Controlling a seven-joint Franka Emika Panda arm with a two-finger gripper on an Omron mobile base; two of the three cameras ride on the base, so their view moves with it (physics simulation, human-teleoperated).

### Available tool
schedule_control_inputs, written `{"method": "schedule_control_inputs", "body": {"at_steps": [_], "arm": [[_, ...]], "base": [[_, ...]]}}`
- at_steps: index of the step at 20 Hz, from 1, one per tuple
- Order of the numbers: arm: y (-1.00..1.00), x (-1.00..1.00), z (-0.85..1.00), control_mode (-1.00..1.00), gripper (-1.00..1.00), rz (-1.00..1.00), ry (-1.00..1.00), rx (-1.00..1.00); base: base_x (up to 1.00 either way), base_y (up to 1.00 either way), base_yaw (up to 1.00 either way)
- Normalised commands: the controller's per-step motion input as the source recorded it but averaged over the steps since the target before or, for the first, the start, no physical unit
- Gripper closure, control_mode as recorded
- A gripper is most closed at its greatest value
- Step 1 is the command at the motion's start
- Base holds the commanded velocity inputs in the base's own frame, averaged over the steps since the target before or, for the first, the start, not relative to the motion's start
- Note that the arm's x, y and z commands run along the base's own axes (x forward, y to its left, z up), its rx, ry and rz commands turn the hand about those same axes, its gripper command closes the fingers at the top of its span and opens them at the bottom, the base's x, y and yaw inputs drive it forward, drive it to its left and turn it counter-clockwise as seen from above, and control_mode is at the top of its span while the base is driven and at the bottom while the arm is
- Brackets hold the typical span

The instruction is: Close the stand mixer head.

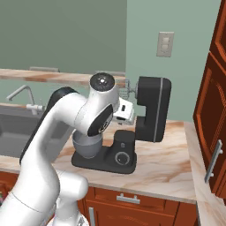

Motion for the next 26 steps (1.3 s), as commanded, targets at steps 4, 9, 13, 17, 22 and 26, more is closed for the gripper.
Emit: {"method": "schedule_control_inputs", "body": {"at_steps": [4,9,13,17,22,26], "arm": [[-0.99,-0.07,0.18,-1.0,-1.0,-0.12,-0.09,0.27],[-0.83,0.0,0.44,-1.0,-1.0,-0.11,-0.11,0.18],[-0.7,0.0,0.5,-1.0,-1.0,-0.05,-0.11,0.08],[-0.36,0.37,0.28,-1.0,-1.0,0.0,-0.11,0.0],[-0.03,0.71,0.03,-1.0,-1.0,0.0,-0.3,0.0],[-0.14,0.58,0.06,-1.0,-1.0,0.0,-0.29,-0.01]], "base": [[0.0,0.0,0.0],[0.0,0.0,0.0],[0.0,0.0,0.0],[0.0,0.0,0.0],[0.0,0.0,0.0],[0.0,0.0,0.0]]}}
